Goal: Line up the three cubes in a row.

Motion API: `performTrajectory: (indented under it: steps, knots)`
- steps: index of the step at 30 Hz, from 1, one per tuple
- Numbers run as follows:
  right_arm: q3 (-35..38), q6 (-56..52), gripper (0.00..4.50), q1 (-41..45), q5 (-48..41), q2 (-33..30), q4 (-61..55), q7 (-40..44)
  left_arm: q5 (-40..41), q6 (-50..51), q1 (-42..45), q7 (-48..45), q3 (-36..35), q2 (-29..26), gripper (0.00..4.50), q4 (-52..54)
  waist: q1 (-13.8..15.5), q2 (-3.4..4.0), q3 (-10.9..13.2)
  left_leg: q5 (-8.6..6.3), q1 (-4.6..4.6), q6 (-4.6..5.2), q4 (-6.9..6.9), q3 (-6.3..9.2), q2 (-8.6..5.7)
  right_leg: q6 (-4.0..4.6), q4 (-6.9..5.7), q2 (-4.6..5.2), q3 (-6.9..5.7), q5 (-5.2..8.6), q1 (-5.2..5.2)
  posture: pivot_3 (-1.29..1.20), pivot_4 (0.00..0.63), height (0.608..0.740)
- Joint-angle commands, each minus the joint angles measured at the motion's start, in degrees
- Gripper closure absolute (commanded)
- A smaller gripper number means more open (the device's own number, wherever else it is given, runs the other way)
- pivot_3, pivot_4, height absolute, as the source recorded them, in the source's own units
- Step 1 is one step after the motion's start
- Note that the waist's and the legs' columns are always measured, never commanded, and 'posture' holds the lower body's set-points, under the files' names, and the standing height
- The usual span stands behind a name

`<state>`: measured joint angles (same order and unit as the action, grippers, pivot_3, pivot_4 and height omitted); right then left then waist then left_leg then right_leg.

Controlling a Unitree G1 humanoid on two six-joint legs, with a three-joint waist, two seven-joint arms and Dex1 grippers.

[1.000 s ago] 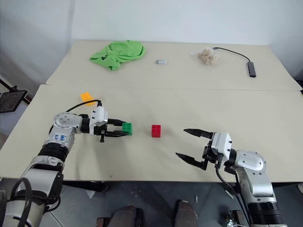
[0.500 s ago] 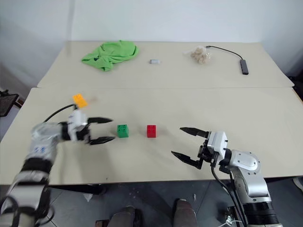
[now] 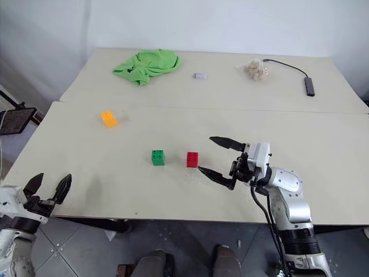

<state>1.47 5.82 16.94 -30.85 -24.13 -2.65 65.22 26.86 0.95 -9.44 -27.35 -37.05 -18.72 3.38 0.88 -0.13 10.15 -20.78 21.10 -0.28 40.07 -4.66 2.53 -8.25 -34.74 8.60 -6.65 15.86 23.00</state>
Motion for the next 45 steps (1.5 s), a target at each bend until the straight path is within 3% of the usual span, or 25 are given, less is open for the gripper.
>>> performTrajectory:
  steps: [1,8,11,17,26,30,33,37,41,45]
  knots:
    - [0.87,0.77,0.00,1.26,-0.08,-0.11,0.22,0.01,-0.97,2.95,3.85,6.94,3.68,1.79,0.02,4.41,0.30,0.00,0.00,0.00,-0.01,0.00,0.00,-0.04,-0.01,0.00,0.01,0.00,0.02,0.00,0.00,0.00,0.150,0.740]
    - [0.94,0.07,0.00,0.03,-0.06,-0.91,-0.84,0.01,-9.63,16.66,22.79,22.83,12.61,0.88,0.02,-1.87,0.45,-0.04,-0.02,0.02,0.01,-0.02,0.01,-0.08,-0.02,0.03,-0.02,-0.07,0.01,-0.02,0.03,0.00,0.150,0.740]
    - [0.56,0.07,0.00,-0.87,0.30,-0.68,-1.52,-0.41,-14.42,15.33,33.07,28.36,15.92,2.04,0.02,-10.40,0.47,-0.06,-0.03,0.02,-0.01,-0.02,-0.01,-0.16,-0.04,0.02,0.00,-0.08,-0.01,-0.03,0.04,0.00,0.150,0.740]
    - [-0.30,-0.69,0.00,-2.26,0.29,-0.33,-3.33,-1.44,-16.87,11.38,44.94,31.76,18.18,3.24,0.02,-24.48,-0.30,-0.08,-0.03,0.03,0.00,-0.03,-0.11,-0.33,-0.01,0.01,0.08,-0.09,-0.05,-0.03,0.15,0.00,0.150,0.740]
    - [-1.26,-1.43,0.00,-3.50,0.32,-0.13,-4.35,-2.14,-19.12,6.11,55.40,36.76,18.97,3.62,0.02,-40.56,-0.13,-0.11,-0.01,0.03,0.03,-0.03,-0.08,-0.42,-0.01,-0.01,0.12,-0.09,-0.03,-0.04,0.17,0.00,0.150,0.740]
    - [-1.12,-1.34,0.00,-3.59,0.34,-0.28,-4.10,-2.17,-19.07,5.36,55.74,36.15,19.45,3.45,0.89,-41.85,-0.17,-0.11,-0.01,0.03,0.02,-0.03,-0.09,-0.43,-0.01,-0.01,0.12,-0.10,-0.03,-0.04,0.19,0.00,0.150,0.740]
    - [-1.15,-1.01,0.00,-3.46,0.56,-0.14,-3.56,-2.18,-18.56,4.64,55.09,35.32,19.41,3.11,1.81,-41.30,-0.14,-0.12,0.00,0.03,0.04,-0.03,-0.08,-0.43,-0.01,-0.01,0.12,-0.09,-0.03,-0.04,0.19,0.00,0.150,0.740]
    - [-1.44,-0.12,0.00,-3.48,1.31,0.53,-2.74,-2.52,-12.69,0.30,50.82,23.65,17.74,2.28,3.03,-36.21,-0.25,-0.12,-0.01,0.03,0.03,-0.03,-0.09,-0.44,-0.01,-0.01,0.12,-0.09,-0.02,-0.04,0.20,0.00,0.150,0.740]
    - [-0.83,0.55,0.00,-3.38,1.96,0.87,-2.24,-3.24,-5.34,-1.54,43.36,1.91,16.78,-5.06,3.03,-28.80,-1.39,-0.12,0.00,0.03,0.05,-0.05,-0.13,-0.56,0.03,0.00,0.00,-0.10,0.01,-0.03,0.39,0.00,0.150,0.740]
    - [0.07,0.44,0.00,-3.70,2.09,-0.20,-2.18,-2.72,-0.09,-0.80,38.16,-28.28,18.08,-18.47,3.03,-30.20,-1.90,-0.12,0.00,0.06,0.05,-0.11,-0.19,-0.63,0.09,0.05,-0.10,-0.13,0.00,-0.01,0.51,0.00,0.150,0.740]
